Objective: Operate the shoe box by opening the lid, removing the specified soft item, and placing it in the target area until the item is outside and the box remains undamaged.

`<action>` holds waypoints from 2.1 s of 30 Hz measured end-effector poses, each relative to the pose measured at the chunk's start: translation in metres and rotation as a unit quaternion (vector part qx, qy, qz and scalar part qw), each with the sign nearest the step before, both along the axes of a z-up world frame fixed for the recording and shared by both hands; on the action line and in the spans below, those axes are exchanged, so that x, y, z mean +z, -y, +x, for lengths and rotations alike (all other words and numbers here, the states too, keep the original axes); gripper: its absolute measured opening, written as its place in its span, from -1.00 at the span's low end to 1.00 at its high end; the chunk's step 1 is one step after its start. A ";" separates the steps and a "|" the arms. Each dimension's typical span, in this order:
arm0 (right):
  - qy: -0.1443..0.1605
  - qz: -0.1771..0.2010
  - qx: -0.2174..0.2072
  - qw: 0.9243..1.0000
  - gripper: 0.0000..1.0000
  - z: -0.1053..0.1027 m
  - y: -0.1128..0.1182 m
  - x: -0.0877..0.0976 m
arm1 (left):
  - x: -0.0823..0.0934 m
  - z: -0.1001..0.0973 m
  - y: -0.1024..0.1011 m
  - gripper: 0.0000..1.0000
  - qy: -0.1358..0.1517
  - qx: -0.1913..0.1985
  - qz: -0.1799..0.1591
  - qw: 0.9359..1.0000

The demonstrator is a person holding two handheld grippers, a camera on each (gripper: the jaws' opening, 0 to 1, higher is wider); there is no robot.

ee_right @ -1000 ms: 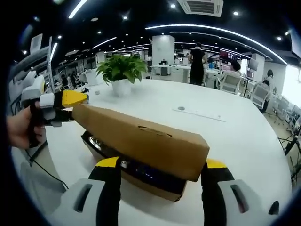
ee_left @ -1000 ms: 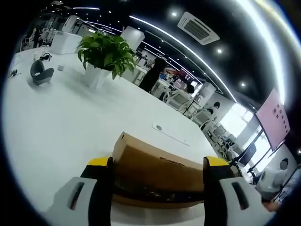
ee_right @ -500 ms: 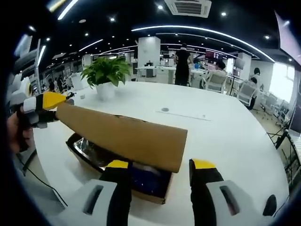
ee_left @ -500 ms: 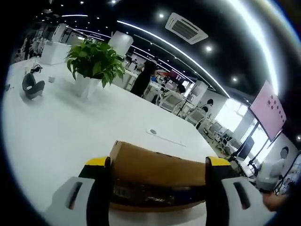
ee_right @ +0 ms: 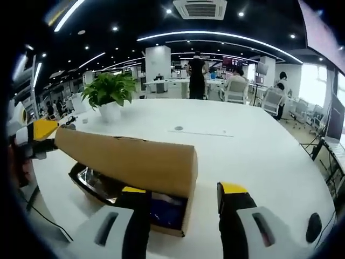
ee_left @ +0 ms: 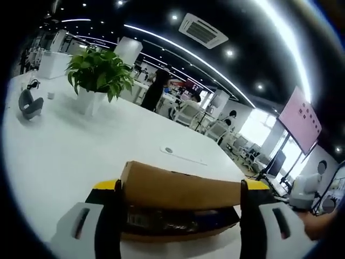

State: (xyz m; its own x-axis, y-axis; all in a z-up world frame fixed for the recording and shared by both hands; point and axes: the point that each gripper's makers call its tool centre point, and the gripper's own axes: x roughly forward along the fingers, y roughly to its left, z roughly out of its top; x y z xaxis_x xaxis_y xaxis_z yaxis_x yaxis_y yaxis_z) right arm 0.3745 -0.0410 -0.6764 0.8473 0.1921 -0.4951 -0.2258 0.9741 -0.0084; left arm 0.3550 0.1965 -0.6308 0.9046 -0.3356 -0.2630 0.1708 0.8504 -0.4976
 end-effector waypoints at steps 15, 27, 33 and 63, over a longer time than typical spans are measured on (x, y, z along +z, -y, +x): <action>0.014 -0.002 0.006 1.000 -0.07 0.007 -0.005 0.000 | -0.005 -0.013 0.001 0.83 -0.008 -0.023 -0.004 1.000; 0.028 0.015 0.008 0.999 -0.05 0.020 -0.015 0.012 | -0.018 -0.027 0.011 0.67 -0.017 -0.066 0.025 0.997; 0.029 0.025 0.010 0.999 0.01 0.023 -0.020 0.014 | -0.021 -0.031 0.011 0.61 -0.013 -0.093 0.047 0.994; 0.045 0.001 0.024 0.999 -0.42 0.044 -0.019 0.033 | -0.061 -0.028 0.001 0.26 -0.045 -0.232 0.198 0.951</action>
